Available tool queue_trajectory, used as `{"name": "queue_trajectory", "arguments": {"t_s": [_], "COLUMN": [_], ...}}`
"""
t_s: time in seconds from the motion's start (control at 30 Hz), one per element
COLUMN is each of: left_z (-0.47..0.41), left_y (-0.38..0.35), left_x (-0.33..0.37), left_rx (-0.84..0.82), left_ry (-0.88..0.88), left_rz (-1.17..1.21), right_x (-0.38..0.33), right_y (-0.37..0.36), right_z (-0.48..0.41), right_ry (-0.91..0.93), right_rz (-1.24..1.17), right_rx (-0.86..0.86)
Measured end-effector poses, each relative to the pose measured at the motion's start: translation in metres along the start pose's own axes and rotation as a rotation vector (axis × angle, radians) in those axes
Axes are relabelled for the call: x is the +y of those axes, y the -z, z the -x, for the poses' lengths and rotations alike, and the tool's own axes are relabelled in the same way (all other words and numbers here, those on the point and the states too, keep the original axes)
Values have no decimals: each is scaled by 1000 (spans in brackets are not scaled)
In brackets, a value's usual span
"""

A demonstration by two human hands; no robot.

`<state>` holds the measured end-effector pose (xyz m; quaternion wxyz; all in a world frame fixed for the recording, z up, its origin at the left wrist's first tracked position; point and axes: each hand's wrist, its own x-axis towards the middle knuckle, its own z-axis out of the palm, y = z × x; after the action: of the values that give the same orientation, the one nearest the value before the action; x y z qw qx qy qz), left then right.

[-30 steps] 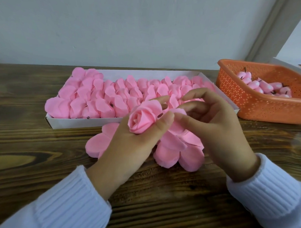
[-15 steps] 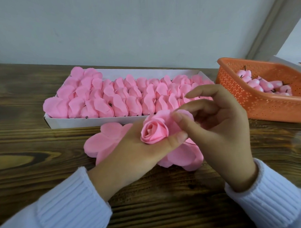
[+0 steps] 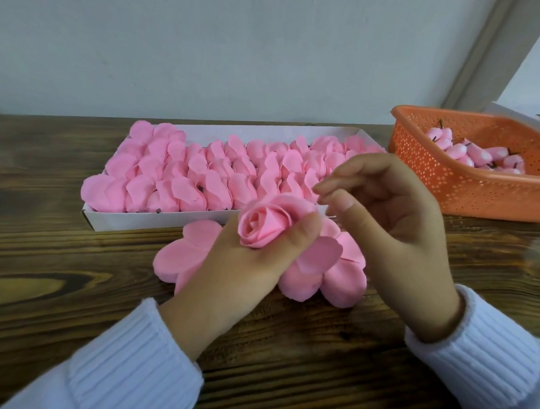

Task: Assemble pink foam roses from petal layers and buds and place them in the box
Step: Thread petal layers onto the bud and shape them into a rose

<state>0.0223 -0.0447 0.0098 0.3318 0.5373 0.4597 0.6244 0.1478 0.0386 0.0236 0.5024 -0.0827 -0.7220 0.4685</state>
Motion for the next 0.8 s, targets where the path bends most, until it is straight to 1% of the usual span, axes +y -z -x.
{"name": "queue_trajectory", "arguments": {"t_s": [0.1,0.17,0.23,0.33,0.4,0.53,0.6,0.7,0.8], "left_z": [-3,-6,-6,-4,-4,-1,-2,-2,-2], "left_y": [2,4,5,3,0,-2,1,6,8], "left_x": [0,-3,-6,-5,-2,-1,-3,-6,-3], "left_rx": [57,55,25,-57,-68,-87,-92,-131,-184], "left_ry": [33,26,30,44,41,13,37,88,93], "left_rz": [131,207,254,363,402,337,283,259,215], "right_x": [3,4,5,6,7,8,8,5,3], "right_y": [-1,-2,-4,-9,-11,-11,-10,-8,-5], "right_z": [0,1,3,5,6,4,3,0,-2], "right_ry": [-151,-240,-271,-359,-429,-506,-553,-624,-679], "right_rz": [-79,-125,-117,-216,-314,-395,-464,-544,-615], "right_rx": [-104,-216,-283,-246,-213,-187,-197,-261,-324]}}
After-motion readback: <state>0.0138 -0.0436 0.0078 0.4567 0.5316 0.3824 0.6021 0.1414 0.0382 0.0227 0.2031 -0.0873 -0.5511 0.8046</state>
